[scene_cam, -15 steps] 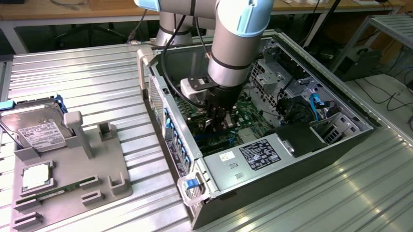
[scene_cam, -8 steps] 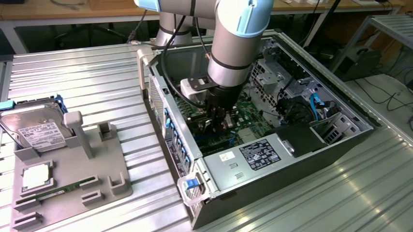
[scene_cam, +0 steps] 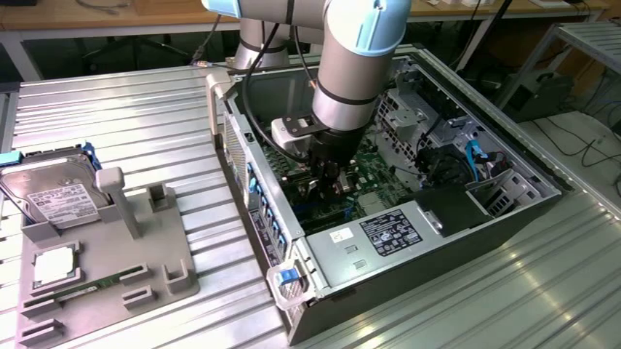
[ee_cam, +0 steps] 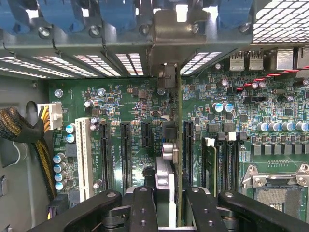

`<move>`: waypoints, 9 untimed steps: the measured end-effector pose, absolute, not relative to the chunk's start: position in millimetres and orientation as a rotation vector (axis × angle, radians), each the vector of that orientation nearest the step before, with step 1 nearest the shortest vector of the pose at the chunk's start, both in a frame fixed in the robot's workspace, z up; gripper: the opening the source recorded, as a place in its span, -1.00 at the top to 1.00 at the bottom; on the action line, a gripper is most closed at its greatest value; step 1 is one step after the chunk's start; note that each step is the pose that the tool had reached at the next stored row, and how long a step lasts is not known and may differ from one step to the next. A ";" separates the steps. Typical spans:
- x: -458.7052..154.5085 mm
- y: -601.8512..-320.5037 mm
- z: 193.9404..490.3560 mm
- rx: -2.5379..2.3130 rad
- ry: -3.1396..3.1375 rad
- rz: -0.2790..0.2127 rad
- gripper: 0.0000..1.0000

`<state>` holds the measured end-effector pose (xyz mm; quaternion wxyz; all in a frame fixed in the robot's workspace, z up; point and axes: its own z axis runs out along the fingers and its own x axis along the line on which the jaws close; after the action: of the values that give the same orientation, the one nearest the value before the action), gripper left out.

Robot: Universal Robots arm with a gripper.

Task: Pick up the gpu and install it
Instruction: 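Insert the gpu into the slot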

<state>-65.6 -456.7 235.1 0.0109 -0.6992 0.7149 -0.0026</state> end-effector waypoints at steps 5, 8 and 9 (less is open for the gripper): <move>-65.6 -456.7 235.1 -2.181 2.230 -0.008 0.43; -65.6 -456.7 235.1 -2.181 2.230 -0.008 0.43; -65.6 -456.7 235.1 -2.181 2.230 -0.008 0.43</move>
<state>-65.6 -456.7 235.1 0.0109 -0.6991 0.7149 -0.0026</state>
